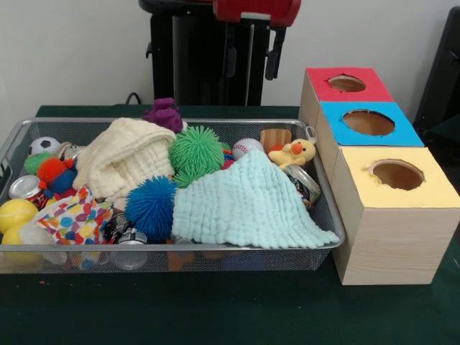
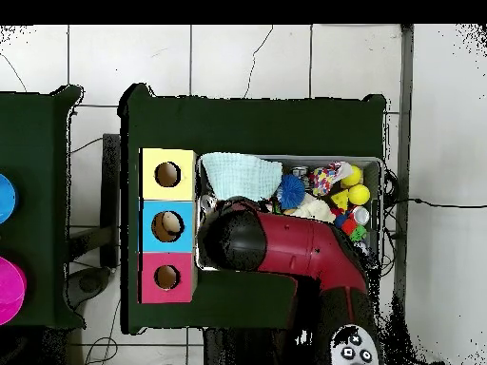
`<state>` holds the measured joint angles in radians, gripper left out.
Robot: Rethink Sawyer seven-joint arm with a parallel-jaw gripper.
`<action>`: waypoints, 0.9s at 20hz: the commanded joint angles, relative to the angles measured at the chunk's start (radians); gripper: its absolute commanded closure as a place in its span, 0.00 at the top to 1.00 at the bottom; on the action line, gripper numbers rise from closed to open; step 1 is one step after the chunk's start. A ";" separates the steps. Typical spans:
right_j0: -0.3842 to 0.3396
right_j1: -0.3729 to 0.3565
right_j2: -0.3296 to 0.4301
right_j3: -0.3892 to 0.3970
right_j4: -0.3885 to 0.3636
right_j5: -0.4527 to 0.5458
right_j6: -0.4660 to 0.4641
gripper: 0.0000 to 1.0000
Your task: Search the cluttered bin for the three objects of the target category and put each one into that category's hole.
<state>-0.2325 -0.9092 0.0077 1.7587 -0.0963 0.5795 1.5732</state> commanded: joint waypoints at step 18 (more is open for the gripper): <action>-0.101 0.236 0.062 -0.401 -0.110 0.100 -0.068 1.00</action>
<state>-0.2903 -0.7785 0.0084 1.4741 -0.1357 0.6127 1.5732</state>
